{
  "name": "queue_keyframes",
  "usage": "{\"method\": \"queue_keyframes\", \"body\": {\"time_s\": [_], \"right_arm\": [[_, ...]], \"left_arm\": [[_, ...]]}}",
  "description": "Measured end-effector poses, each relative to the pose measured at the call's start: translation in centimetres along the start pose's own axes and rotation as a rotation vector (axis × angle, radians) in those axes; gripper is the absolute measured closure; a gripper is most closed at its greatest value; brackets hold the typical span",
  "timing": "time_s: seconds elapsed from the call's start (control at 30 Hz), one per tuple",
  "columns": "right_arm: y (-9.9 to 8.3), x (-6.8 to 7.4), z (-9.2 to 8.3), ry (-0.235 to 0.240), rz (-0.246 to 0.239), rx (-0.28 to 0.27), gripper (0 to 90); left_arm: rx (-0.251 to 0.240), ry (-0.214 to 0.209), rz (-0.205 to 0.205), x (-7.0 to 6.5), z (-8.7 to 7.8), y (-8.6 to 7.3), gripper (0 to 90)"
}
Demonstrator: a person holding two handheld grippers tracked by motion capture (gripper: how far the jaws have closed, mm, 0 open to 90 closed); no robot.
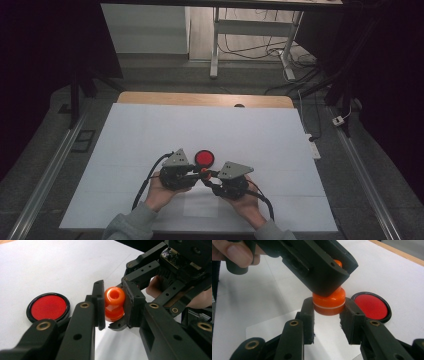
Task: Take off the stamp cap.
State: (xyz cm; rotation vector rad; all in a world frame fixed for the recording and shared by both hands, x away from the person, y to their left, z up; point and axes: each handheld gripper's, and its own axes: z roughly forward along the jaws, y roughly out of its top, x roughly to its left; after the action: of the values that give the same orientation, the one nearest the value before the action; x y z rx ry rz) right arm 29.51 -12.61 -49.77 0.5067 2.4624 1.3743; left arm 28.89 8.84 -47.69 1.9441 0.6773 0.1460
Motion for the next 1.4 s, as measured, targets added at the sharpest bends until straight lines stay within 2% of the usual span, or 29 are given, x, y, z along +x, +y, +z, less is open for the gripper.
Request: {"method": "queue_keyframes", "body": {"time_s": [0.3,0.47,0.77,1.1,1.4], "right_arm": [[0.03,0.02,-0.07,-0.003,0.011,-0.011,64.7],[0.14,-0.05,-0.25,0.003,-0.011,-0.002,64.7],[0.17,-0.13,-0.34,0.010,-0.019,-0.002,64.7],[0.15,-0.05,-0.37,0.012,0.006,-0.015,64.7],[0.27,-0.07,-0.52,0.003,-0.029,0.004,64.8]], "left_arm": [[-0.010,-0.004,0.000,0.02,-0.11,0.03,72.9],[-0.012,-0.012,-0.002,0.04,-0.15,0.05,72.9],[-0.014,-0.018,-0.003,0.06,-0.18,0.06,72.9],[-0.019,-0.021,-0.009,0.06,-0.29,0.09,72.9],[-0.018,-0.025,-0.008,0.04,-0.22,0.09,73.0]]}}
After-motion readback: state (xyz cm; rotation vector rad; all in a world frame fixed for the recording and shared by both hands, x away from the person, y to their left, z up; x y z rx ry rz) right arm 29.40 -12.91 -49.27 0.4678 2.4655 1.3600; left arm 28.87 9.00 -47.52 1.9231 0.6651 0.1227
